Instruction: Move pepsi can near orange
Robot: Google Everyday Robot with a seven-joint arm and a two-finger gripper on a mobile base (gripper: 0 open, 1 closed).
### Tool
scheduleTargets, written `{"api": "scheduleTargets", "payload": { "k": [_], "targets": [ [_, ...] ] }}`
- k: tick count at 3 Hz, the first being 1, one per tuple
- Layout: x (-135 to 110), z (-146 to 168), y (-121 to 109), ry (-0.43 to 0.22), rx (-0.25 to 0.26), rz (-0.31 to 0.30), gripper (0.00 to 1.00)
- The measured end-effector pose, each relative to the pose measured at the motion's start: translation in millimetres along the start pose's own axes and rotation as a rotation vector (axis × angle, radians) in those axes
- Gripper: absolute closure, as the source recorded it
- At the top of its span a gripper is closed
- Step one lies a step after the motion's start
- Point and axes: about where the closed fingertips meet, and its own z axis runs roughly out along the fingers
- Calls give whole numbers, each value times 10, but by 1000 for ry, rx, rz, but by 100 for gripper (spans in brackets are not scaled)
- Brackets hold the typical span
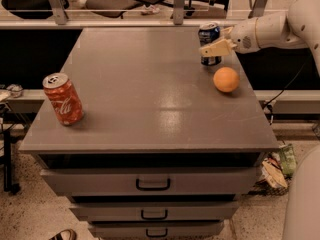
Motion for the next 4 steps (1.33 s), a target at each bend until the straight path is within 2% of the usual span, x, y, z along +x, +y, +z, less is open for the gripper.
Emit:
{"api": "scheduleTargets", "payload": {
  "k": [2,3,4],
  "targets": [
    [234,-113,229,3,-29,42,11],
    [287,-95,301,-1,-40,56,0],
    [315,-109,345,-3,-42,64,0]
  ]
}}
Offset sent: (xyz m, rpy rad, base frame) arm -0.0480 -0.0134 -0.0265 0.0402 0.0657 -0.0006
